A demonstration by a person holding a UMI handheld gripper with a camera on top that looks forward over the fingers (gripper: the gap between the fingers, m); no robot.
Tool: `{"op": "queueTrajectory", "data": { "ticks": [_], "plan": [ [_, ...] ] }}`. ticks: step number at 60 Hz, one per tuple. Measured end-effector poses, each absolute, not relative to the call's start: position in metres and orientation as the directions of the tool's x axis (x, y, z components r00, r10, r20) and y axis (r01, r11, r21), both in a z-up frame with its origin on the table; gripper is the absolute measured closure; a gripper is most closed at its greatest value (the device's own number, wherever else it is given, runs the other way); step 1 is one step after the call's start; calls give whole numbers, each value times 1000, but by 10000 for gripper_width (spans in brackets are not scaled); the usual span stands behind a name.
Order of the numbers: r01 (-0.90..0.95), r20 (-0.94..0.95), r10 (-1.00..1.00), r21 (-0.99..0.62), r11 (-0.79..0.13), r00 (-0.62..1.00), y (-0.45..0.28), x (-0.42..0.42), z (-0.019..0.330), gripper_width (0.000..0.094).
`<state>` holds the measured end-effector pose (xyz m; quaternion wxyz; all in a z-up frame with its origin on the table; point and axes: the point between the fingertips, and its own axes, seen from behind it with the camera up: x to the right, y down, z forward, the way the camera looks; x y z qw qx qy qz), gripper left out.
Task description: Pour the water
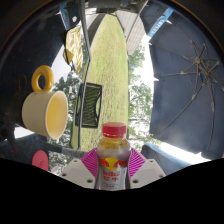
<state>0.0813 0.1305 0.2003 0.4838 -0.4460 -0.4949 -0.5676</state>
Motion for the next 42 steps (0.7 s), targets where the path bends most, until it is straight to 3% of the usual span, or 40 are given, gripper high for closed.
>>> {"op": "queueTrajectory", "data": {
  "ticks": [3,7,13,17,24,26,34,42],
  "plan": [
    [979,971,-132,-203,-34,197,128,92,220,600],
    [798,793,-116,-603,-7,598,148,112,222,596],
    [254,254,-34,-967,-17,967,130,118,195,597],
    [72,70,22,-995,-62,997,121,134,155,598],
    [94,93,15,-988,-123,996,129,143,107,599],
    [83,82,14,-993,-79,997,128,145,112,598],
    [-30,-32,15,-994,-101,999,126,155,112,585],
    [-1,-7,36,-988,-153,999,128,147,105,393]
  ]
}}
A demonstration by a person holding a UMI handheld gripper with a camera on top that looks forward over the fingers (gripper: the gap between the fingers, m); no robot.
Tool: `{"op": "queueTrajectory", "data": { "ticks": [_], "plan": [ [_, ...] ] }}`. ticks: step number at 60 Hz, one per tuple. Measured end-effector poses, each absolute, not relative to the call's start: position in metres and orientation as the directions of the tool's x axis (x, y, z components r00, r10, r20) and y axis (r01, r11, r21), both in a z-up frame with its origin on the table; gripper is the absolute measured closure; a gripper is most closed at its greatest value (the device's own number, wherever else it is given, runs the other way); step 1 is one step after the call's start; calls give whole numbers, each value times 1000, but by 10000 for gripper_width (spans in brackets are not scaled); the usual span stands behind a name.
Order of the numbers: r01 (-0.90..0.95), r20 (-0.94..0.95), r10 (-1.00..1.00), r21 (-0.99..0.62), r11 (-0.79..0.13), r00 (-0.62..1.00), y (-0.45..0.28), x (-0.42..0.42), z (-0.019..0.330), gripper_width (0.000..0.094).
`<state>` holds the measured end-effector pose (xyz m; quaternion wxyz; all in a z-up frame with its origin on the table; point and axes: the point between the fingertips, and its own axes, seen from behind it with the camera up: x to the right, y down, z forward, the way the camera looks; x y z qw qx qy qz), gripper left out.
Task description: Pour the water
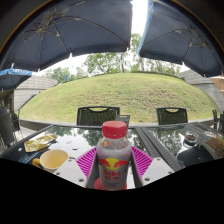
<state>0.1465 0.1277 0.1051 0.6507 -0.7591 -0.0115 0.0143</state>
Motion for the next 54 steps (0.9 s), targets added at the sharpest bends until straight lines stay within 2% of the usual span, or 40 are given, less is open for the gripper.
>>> {"op": "queueTrajectory", "data": {
  "ticks": [2,4,7,14,23,32,42,54],
  "plan": [
    [6,-2,38,-980,-200,999,125,146,97,269],
    [14,6,36,-972,-235,999,120,146,92,91],
    [30,25,22,-968,-249,999,105,153,93,120],
    [93,99,-11,-968,-234,995,56,161,108,87],
    [86,89,-11,-986,-139,996,-25,151,134,96],
    [70,70,7,-992,-101,998,-95,140,143,100],
    [119,120,-1,-986,-117,993,-130,142,129,97],
    [53,37,89,-981,-184,995,-148,117,94,105]
  ]
}}
